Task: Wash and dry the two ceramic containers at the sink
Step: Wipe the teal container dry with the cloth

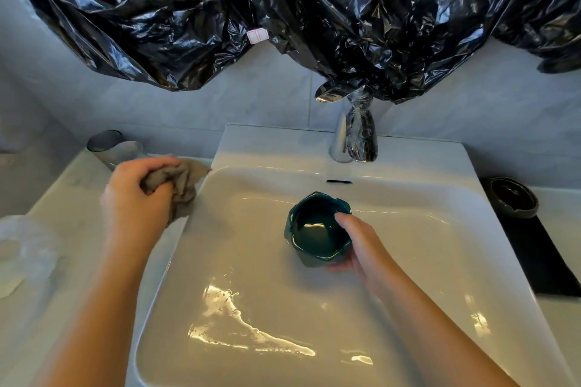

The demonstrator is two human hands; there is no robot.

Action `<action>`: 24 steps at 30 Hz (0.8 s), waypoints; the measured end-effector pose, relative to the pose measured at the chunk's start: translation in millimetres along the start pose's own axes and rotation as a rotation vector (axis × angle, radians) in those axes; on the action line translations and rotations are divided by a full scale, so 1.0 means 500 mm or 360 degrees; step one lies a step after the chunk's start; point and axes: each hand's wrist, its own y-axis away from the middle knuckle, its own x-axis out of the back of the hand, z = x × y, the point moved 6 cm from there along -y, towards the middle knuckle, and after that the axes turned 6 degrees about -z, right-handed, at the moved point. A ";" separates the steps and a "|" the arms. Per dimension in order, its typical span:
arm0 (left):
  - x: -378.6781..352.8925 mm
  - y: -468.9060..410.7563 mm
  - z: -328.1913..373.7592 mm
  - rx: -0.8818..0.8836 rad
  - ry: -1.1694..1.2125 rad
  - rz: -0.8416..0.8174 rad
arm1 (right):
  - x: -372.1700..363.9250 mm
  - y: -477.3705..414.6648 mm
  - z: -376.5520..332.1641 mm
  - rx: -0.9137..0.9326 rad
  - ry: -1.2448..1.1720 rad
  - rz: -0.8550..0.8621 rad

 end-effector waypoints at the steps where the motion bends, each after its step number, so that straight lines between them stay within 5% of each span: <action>1: -0.002 0.013 0.037 -0.0045 0.0095 -0.0053 | 0.003 0.000 -0.002 0.0005 0.0008 0.0020; 6: -0.108 0.077 0.115 -0.0067 0.0462 -0.0414 | 0.019 0.001 -0.022 0.0112 0.0257 0.0170; 9: -0.191 0.111 0.131 -0.0111 0.0312 -0.0486 | 0.032 0.001 -0.033 0.0172 0.0372 0.0269; 12: -0.263 0.153 0.156 -0.0520 0.0048 -0.0662 | 0.051 -0.005 -0.034 0.0182 0.0403 0.0356; 17: -0.351 0.208 0.148 -0.1706 -0.0914 -0.1075 | 0.073 -0.003 -0.035 0.0193 0.0395 0.0394; 19: -0.375 0.209 0.141 -0.1879 -0.1105 -0.1057 | 0.074 -0.002 -0.040 0.0210 0.0477 0.0413; 24: -0.397 0.201 0.160 -0.1915 -0.0918 -0.1102 | 0.067 0.006 -0.047 0.0265 0.0606 0.0439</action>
